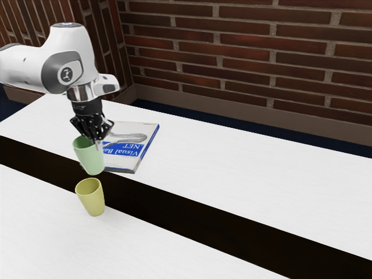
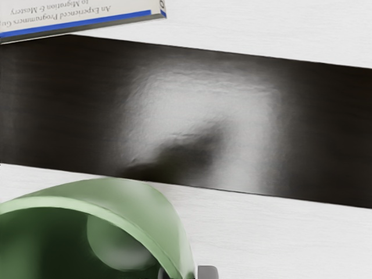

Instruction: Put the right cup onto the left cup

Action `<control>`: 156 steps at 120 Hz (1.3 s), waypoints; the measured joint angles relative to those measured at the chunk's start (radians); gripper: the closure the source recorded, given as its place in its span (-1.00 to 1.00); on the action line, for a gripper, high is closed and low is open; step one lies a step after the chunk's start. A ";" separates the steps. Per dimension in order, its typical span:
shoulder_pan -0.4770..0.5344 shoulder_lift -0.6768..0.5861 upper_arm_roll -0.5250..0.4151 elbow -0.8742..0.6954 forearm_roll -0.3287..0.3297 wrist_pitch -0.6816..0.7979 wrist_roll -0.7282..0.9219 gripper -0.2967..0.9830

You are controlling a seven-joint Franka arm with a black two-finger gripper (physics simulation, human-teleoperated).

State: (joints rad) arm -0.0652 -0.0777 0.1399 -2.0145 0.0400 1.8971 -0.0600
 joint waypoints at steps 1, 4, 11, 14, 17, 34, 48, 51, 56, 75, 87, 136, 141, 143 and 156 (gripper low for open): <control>0.001 0.000 0.000 0.000 0.000 0.000 0.000 0.69; 0.002 0.000 0.002 -0.002 0.000 0.000 0.000 0.69; 0.000 0.000 0.006 -0.007 0.000 0.002 0.000 0.69; 0.000 0.000 0.008 -0.011 0.000 0.003 0.000 0.69; -0.001 0.001 0.010 -0.014 0.000 0.004 0.000 0.69; -0.004 -0.003 0.024 -0.044 0.000 0.012 0.000 0.69; -0.001 -0.025 0.026 -0.081 0.000 0.025 -0.002 0.69; -0.001 -0.030 0.026 -0.088 0.000 0.028 -0.002 0.69; -0.001 -0.038 0.026 -0.099 0.000 0.034 -0.003 0.69; 0.003 -0.059 0.026 -0.122 0.001 0.048 -0.005 0.69; 0.012 -0.070 0.026 -0.140 0.001 0.059 -0.006 0.69; 0.013 -0.073 0.026 -0.146 0.004 0.075 -0.009 0.69; 0.013 -0.069 0.026 -0.143 0.004 0.075 -0.009 0.69; 0.013 -0.068 0.026 -0.143 0.004 0.075 -0.009 0.69; 0.015 -0.061 0.026 -0.139 0.005 0.076 -0.009 0.69</control>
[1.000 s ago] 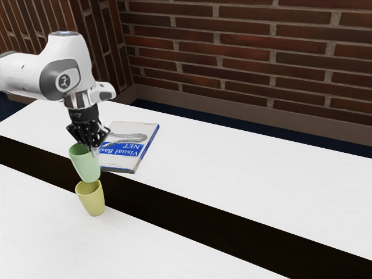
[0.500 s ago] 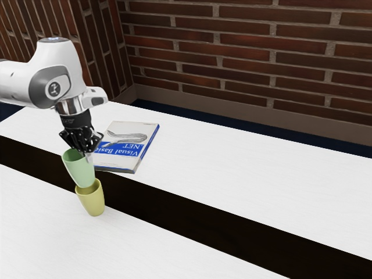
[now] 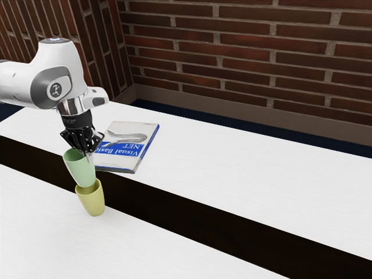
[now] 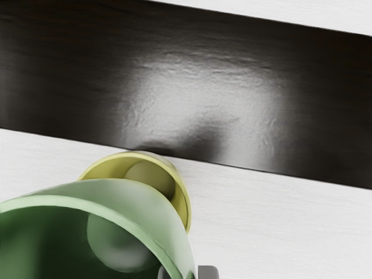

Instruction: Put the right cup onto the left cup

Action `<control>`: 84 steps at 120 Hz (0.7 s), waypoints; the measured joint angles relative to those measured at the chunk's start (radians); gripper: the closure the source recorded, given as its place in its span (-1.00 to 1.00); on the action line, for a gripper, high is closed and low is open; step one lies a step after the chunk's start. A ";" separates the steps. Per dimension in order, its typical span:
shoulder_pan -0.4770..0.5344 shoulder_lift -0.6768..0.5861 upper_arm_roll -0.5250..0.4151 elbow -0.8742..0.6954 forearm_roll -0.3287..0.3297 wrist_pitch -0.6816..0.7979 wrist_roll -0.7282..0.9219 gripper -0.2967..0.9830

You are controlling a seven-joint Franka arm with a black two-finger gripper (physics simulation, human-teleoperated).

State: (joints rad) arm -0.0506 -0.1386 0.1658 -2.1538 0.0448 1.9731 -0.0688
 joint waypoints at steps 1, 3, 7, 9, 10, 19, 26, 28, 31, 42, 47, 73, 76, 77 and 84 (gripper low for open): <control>0.000 0.001 0.000 0.000 0.000 0.000 0.000 0.69; 0.000 0.004 0.000 0.001 0.000 0.000 0.000 0.69; 0.000 0.009 0.000 0.002 0.000 0.001 0.000 0.69; 0.000 0.012 0.000 0.002 0.000 0.001 0.000 0.69; 0.000 0.013 0.000 0.002 0.000 0.001 0.000 0.69; 0.003 0.021 0.000 0.003 0.000 0.001 0.000 0.69; 0.008 0.026 0.000 0.003 0.000 0.001 -0.001 0.69; 0.009 0.027 0.000 0.003 0.000 0.001 -0.001 0.69; 0.009 0.029 0.000 0.003 0.000 0.002 -0.001 0.69; 0.009 0.039 0.000 0.004 0.000 0.002 -0.001 0.69; 0.008 0.042 0.000 0.005 0.000 0.002 -0.001 0.69; 0.003 0.059 0.000 0.012 0.000 0.002 -0.001 0.69; 0.003 0.062 0.000 0.012 0.000 0.002 -0.001 0.69; 0.003 0.063 0.000 0.012 0.000 0.002 -0.001 0.69; 0.004 0.069 0.000 0.012 0.001 0.004 -0.001 0.69</control>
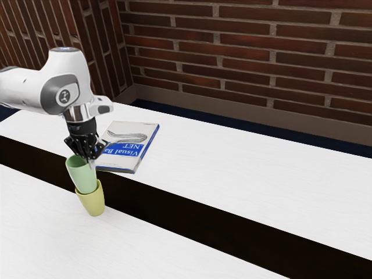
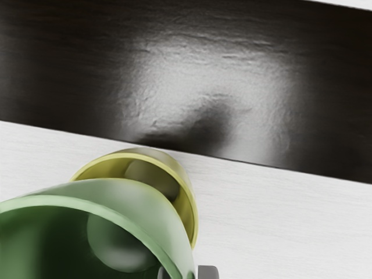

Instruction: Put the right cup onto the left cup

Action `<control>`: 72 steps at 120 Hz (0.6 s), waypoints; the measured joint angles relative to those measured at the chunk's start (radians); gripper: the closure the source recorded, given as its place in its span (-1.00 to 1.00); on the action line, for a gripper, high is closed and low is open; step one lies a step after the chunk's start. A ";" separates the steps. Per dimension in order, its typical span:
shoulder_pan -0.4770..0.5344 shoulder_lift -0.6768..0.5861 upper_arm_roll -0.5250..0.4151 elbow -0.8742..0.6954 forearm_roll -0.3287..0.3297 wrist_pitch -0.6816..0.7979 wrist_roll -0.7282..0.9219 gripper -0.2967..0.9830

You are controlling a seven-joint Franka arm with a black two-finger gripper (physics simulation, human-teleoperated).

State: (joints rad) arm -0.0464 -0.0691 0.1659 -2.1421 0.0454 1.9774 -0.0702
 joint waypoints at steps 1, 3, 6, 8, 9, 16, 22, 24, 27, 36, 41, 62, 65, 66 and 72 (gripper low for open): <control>0.000 0.001 0.000 0.000 0.000 0.001 0.000 0.69; 0.000 0.003 0.000 0.000 0.000 0.003 0.000 0.69; 0.001 0.007 0.000 -0.001 0.000 0.005 0.000 0.69; 0.001 0.009 0.000 -0.001 0.000 0.007 0.000 0.69; 0.001 0.010 0.000 -0.001 0.000 0.007 0.000 0.69; 0.001 0.018 0.000 0.000 0.000 0.012 0.000 0.69; -0.001 0.021 0.000 0.000 0.003 0.015 0.000 0.64; -0.001 0.022 0.000 0.000 0.006 0.016 0.000 0.58; -0.002 0.022 0.000 0.000 0.009 0.017 0.001 0.49; -0.007 0.020 0.000 0.000 0.017 0.020 0.002 0.22; -0.009 0.018 0.000 0.000 0.020 0.020 0.003 0.10; -0.008 -0.007 0.000 0.014 0.025 0.019 0.007 -0.24; -0.007 -0.010 0.000 0.019 0.026 0.017 0.008 -0.27; -0.007 -0.011 0.000 0.021 0.026 0.016 0.008 -0.28; -0.006 -0.016 -0.001 0.041 0.027 0.007 0.009 -0.32</control>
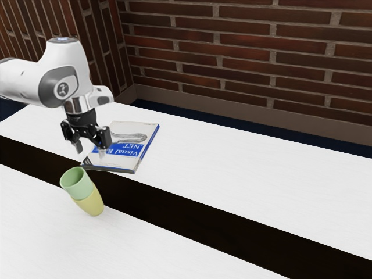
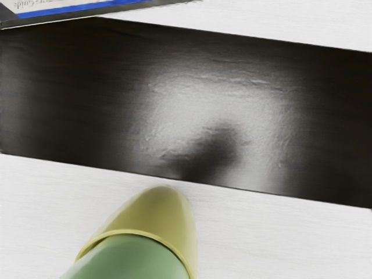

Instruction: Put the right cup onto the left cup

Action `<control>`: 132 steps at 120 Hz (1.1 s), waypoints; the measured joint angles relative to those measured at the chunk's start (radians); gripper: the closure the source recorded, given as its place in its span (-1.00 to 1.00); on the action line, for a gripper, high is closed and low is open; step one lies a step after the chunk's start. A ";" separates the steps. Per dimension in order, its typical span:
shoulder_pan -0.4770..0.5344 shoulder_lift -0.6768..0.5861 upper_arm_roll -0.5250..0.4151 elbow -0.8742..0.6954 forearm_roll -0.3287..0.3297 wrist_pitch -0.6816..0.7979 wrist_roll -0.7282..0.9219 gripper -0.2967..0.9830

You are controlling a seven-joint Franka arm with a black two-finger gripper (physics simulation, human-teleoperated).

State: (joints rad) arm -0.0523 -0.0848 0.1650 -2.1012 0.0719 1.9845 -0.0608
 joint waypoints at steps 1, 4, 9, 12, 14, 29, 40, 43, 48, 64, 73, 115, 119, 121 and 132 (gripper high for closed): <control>0.000 0.000 0.000 0.006 0.000 -0.003 0.000 -0.33; -0.001 -0.001 0.000 0.023 0.000 -0.013 0.001 -0.35; -0.001 -0.001 -0.003 0.053 0.000 -0.034 0.002 -0.38; -0.001 -0.001 -0.006 0.068 0.000 -0.046 0.002 -0.39; -0.001 -0.001 -0.007 0.077 0.000 -0.055 0.003 -0.40; 0.001 0.014 -0.031 0.169 -0.005 -0.135 0.005 -0.44; -0.004 0.019 -0.058 0.229 -0.008 -0.203 0.006 -0.46; -0.007 0.020 -0.064 0.243 -0.009 -0.220 0.007 -0.47; -0.014 0.022 -0.071 0.271 -0.010 -0.249 0.007 -0.47; -0.043 0.040 -0.079 0.342 -0.020 -0.322 0.009 -0.48; -0.050 0.041 -0.082 0.362 -0.026 -0.347 0.009 -0.49; -0.038 0.032 -0.101 0.502 -0.044 -0.448 0.011 -0.50; -0.040 0.029 -0.103 0.507 -0.045 -0.457 0.011 -0.50; -0.042 0.029 -0.103 0.509 -0.046 -0.461 0.011 -0.50; -0.050 0.028 -0.105 0.516 -0.048 -0.479 0.011 -0.50</control>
State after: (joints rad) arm -0.1020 -0.0571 0.0602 -1.5856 0.0238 1.5054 -0.0497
